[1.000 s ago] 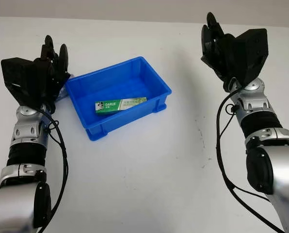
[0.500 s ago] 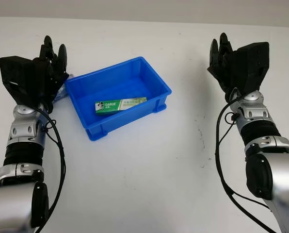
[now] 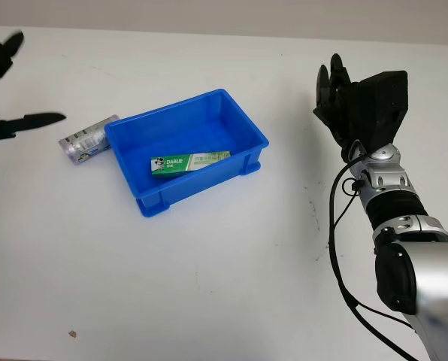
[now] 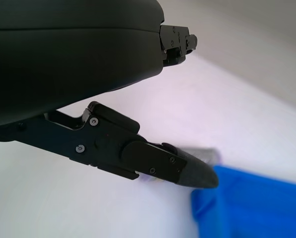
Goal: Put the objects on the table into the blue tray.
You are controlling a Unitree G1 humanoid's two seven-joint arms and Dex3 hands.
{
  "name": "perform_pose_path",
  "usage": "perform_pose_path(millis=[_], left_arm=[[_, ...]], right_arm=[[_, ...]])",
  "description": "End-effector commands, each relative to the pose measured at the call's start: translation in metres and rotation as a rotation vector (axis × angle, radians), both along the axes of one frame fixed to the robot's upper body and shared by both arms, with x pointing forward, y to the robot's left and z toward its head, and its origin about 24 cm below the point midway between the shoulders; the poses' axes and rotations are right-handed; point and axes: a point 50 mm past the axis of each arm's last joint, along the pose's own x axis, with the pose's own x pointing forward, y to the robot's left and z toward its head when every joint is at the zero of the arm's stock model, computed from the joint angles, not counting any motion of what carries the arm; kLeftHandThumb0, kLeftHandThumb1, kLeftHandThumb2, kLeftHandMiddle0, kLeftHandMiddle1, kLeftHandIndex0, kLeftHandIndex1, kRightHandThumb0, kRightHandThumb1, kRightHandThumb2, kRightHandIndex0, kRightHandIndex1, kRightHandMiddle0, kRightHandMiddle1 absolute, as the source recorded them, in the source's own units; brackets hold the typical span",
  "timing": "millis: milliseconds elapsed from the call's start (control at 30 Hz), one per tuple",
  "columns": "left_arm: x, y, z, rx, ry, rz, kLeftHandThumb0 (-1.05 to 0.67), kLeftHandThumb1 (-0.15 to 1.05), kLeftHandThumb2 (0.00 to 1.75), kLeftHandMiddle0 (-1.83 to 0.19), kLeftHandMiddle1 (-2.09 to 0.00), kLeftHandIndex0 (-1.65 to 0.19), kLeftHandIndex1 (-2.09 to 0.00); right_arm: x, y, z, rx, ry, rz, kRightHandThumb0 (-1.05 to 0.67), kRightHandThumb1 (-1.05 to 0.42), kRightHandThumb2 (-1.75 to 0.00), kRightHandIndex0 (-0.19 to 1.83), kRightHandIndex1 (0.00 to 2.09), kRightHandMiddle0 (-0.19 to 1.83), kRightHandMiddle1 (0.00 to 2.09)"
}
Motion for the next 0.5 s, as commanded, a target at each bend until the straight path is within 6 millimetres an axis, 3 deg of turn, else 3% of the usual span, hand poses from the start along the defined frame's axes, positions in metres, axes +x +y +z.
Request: perform_pose_path(millis=[0, 367, 467], left_arm=[[-0.002, -0.003, 0.001, 0.023, 0.045, 0.0, -0.62, 0.88, 0.03, 0.17, -0.02, 0.16, -0.03], [0.015, -0.008, -0.026, 0.049, 0.168, 0.06, -0.57, 0.83, 0.04, 0.16, -0.05, 0.15, -0.05], [0.024, -0.012, -0.033, 0.062, 0.193, 0.058, -0.62, 0.82, 0.05, 0.06, -0.07, 0.16, -0.05]], right_arm=[[0.0, -0.002, 0.005, 0.001, -0.022, 0.0, -0.78, -1.05, -0.77, -0.19, 0.0, -0.19, 0.0], [0.0, -0.002, 0.006, -0.027, -0.03, -0.007, -0.76, -1.05, -0.78, -0.19, 0.0, -0.19, 0.0], [0.0, -0.002, 0.006, -0.028, -0.034, -0.01, -0.76, -1.05, -0.79, -0.19, 0.0, -0.19, 0.0]])
